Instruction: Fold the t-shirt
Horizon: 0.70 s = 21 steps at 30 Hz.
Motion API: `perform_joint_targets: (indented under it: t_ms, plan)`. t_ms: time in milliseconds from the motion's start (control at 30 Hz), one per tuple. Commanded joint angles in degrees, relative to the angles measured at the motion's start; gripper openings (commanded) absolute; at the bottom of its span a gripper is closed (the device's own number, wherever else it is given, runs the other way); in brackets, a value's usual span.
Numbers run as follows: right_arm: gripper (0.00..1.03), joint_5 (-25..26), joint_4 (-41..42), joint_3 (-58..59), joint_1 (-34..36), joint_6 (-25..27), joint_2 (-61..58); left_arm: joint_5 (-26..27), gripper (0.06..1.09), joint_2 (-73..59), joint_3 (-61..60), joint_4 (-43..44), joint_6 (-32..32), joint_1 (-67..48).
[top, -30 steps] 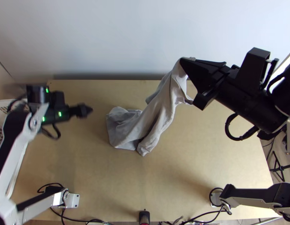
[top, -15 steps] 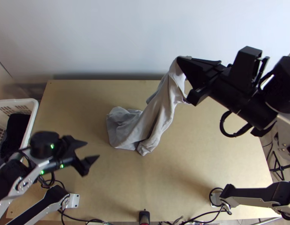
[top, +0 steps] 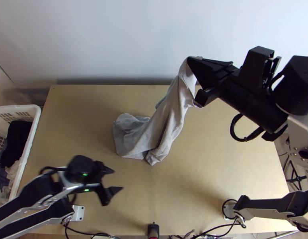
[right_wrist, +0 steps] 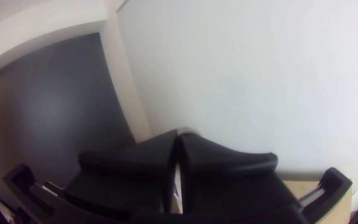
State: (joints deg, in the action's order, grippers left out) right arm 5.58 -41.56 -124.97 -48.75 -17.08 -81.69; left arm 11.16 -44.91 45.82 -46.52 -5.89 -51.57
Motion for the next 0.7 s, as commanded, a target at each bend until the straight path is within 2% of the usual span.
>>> perform_joint_targets:
  t_ms: [0, 167, 400, 567, 667]
  plan:
    - [0.03, 0.13, 0.34, -0.72, 0.06, 0.12, -0.75, 0.09, 1.04, -11.96, -5.13, 17.25, -11.34, -9.25]
    - [0.03, 0.39, 0.16, -1.16, 0.15, 0.56, -0.66, -7.91, 1.04, -21.89, -4.95, 28.42, -12.57, -10.74]
    - [0.03, 0.48, -0.54, -1.51, 0.24, 0.65, -0.05, -18.10, 1.04, -28.04, -4.51, 37.73, -13.18, -10.57]
    - [0.03, 0.48, -0.36, -1.68, 0.15, 0.73, -0.14, -23.11, 1.04, -33.32, -3.72, 41.34, -13.80, -10.13]
    - [0.03, 0.48, -0.36, -1.86, 0.15, 0.91, -0.14, -23.20, 1.04, -35.87, -3.37, 41.78, -14.41, -9.69]
